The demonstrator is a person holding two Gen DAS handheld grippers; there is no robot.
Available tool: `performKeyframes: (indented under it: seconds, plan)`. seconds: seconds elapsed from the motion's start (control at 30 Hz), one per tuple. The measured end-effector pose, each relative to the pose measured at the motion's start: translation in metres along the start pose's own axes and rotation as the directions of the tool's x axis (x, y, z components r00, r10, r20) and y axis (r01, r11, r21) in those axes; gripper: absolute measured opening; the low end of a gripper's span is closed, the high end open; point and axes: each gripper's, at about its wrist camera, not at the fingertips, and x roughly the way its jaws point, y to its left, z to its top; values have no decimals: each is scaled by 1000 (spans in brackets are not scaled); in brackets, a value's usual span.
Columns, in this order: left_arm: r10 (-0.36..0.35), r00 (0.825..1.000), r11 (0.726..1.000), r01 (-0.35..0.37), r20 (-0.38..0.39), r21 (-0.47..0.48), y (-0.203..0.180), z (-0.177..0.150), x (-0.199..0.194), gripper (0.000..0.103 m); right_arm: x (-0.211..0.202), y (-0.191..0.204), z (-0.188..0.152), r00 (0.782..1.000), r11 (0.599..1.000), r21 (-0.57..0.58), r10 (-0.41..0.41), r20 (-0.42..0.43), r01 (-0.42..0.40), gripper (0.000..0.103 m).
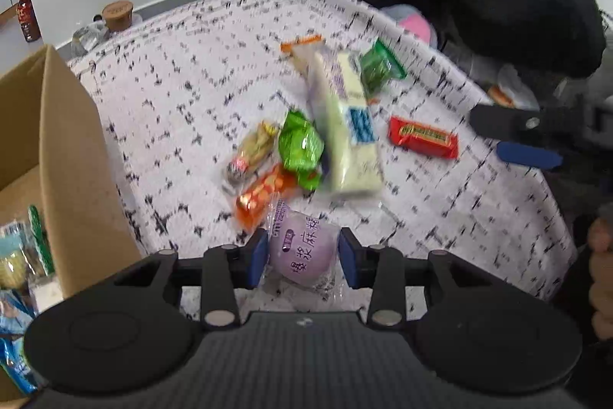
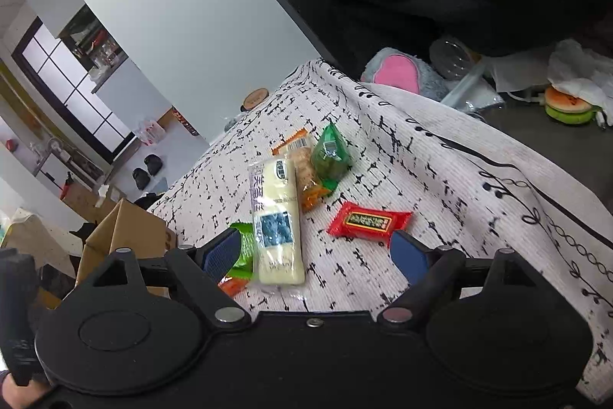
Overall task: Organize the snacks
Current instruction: 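Close the left tool on the purple packet while the right tool grasps the red packet, then carry the purple and red packets over the cardboard box and open both tools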
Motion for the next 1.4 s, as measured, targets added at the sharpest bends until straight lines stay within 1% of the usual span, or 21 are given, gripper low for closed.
performKeyframes:
  seconds: [0.13, 0.37, 0.6, 0.67, 0.7, 0.73, 0.77, 0.8, 0.83, 0.87, 0.9, 0.93, 0.97, 1.03, 1.2, 1.4]
  plan:
    - [24, 999, 1000, -23, 39, -14, 3, 7, -7, 39, 8, -1, 4, 1000, 1000, 4, -12, 3, 12, 85]
    - [54, 994, 998, -49, 95, -47, 12, 17, -14, 39, 24, 1, 7, 999, 999, -28, -33, 2, 33, 85]
    - [57, 992, 996, -48, 115, -75, 19, 20, -14, 39, 39, 3, 11, 998, 996, -64, -64, 29, 66, 83]
    - [51, 991, 996, -42, 121, -76, 19, 20, -15, 39, 45, 3, 10, 997, 994, -75, -80, 19, 82, 81]
    - [49, 991, 996, -40, 121, -76, 19, 20, -15, 39, 49, 2, 9, 995, 992, -79, -95, 8, 95, 79]
    - [48, 992, 996, -39, 120, -78, 20, 20, -14, 39, 52, 1, 7, 993, 990, -84, -115, -6, 114, 73]
    - [48, 992, 996, -38, 118, -80, 20, 20, -14, 39, 56, -1, 6, 989, 986, -87, -145, -21, 143, 70]
    - [47, 992, 996, -38, 116, -81, 20, 19, -13, 39, 60, -5, 4, 983, 981, -83, -179, -49, 175, 63]
    - [45, 993, 996, -36, 112, -85, 21, 18, -12, 39, 62, -8, 2, 980, 979, -79, -190, -60, 186, 58]
    - [44, 993, 995, -34, 107, -89, 21, 18, -12, 39, 62, -7, 1, 978, 977, -85, -202, -56, 197, 56]
    - [41, 994, 995, -32, 102, -92, 21, 17, -11, 39, 62, -5, -1, 976, 974, -99, -208, -55, 202, 49]
    - [38, 994, 995, -29, 100, -93, 21, 17, -11, 39, 63, -4, -3, 976, 973, -110, -209, -65, 201, 35]
    - [36, 994, 996, -26, 101, -91, 21, 16, -12, 39, 63, -4, -4, 974, 972, -116, -212, -75, 202, 32]
    - [30, 994, 996, -21, 106, -88, 21, 16, -14, 39, 63, -3, -5, 974, 972, -119, -212, -83, 202, 21]
    - [20, 993, 996, -9, 118, -89, 23, 12, -21, 39, 54, 2, -7, 975, 977, -100, -197, -99, 187, 18]
    - [10, 988, 995, 5, 152, -99, 28, 12, -34, 39, 32, 16, 1, 982, 979, -104, -181, -51, 176, 18]
